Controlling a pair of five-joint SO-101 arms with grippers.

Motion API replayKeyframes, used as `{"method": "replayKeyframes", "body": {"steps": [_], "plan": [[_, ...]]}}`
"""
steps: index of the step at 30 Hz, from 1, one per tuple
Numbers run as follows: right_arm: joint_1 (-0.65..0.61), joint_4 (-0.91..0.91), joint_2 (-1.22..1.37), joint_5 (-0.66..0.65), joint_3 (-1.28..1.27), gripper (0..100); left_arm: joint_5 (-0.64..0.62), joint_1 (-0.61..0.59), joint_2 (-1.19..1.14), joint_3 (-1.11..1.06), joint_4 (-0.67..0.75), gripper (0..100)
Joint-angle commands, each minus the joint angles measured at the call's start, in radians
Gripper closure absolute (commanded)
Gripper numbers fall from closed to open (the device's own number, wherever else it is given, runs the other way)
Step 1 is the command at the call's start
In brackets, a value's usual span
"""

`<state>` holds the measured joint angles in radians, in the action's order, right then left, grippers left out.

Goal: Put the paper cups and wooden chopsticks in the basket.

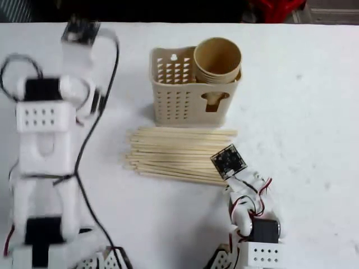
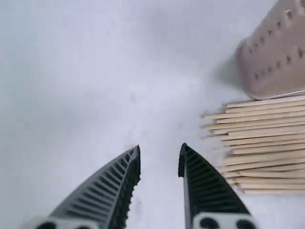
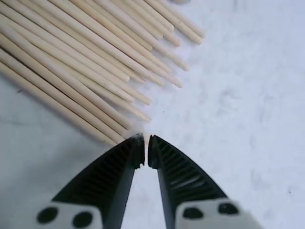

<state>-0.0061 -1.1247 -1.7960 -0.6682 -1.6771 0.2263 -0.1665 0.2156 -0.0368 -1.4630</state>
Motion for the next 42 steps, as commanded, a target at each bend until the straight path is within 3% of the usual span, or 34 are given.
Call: {"method": "replayKeyframes", "body": {"steps": [1, 4, 9, 13, 17, 23, 29, 37, 42], "plan": [[0.002, 0.013, -0.005, -0.008, 0.061, 96.4, 0.012, -0.068, 0.283, -0.689, 0.516, 85], [0.005, 0.005, -0.002, 0.009, 0.127, 96.4, 0.066, -0.107, 0.412, -0.956, 0.743, 85], [-0.008, -0.016, 0.001, 0.052, 0.264, 96.3, 0.181, -0.196, 0.561, -1.241, 0.956, 85], [-0.105, -0.012, 0.104, 0.055, 0.391, 96.3, 0.19, -0.183, 0.613, -1.366, 1.085, 85], [-0.254, -0.01, 0.407, 0.071, 0.549, 96.3, 0.187, -0.18, 0.641, -1.412, 1.166, 85], [-0.535, -0.005, 0.914, 0.11, 0.767, 94.7, 0.187, -0.177, 0.705, -1.455, 1.174, 85], [-0.684, 0.162, 1.253, 0.069, 0.813, 83.5, 0.192, -0.176, 0.832, -1.539, 1.174, 85], [-0.68, 0.358, 1.501, -0.141, 0.835, 83.6, 0.195, -0.13, 1.053, -1.659, 1.162, 85], [-0.667, 0.423, 1.6, -0.187, 0.838, 83.7, 0.195, -0.091, 1.145, -1.66, 1.043, 85]]}}
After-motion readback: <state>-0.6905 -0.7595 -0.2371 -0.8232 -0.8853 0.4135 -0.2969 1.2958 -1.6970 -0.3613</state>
